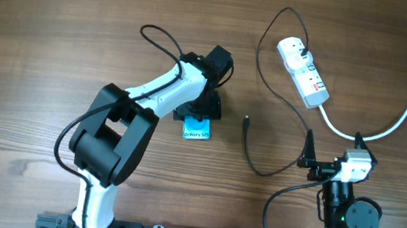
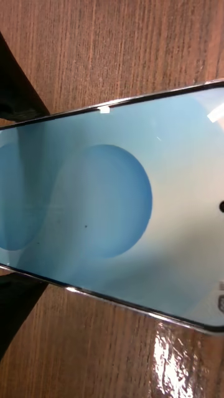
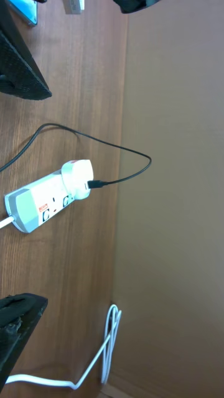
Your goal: Plug charger to phone and switch on socket
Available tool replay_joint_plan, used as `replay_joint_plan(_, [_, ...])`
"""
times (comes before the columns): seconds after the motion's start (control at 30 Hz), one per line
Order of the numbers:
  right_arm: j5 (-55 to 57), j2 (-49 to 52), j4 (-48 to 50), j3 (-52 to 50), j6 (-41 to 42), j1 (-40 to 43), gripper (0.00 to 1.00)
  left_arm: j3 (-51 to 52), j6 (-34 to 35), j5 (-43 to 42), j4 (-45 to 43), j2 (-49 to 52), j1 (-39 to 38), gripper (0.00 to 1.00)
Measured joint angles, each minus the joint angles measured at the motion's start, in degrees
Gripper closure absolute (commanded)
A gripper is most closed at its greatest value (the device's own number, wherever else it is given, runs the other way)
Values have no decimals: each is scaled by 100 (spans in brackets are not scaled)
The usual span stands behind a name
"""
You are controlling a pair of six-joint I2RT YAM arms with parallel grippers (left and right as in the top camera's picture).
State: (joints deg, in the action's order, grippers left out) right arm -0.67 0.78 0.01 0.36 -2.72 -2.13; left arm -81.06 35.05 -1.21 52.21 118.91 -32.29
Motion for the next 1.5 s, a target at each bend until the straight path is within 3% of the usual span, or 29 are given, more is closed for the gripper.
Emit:
replay_joint_plan(0.23, [0,0,0,0,2,0,0,0,22,0,-2,0,0,33])
replay_joint_plan(0.63, [0,0,0,0,0,0,0,-63,46,-258,243,-2,48,32])
replay_joint_plan(0.97, [0,0,0,0,0,0,0,-72,87,-1080,262,-710,686,32])
replay_joint_plan(1.2, [0,0,0,0,0,0,0,-76,90,-2691,264,-739,1204,32])
replay_joint_plan(1.5, [0,0,0,0,2,0,0,-76,83,-6116,87,-739,2035,31])
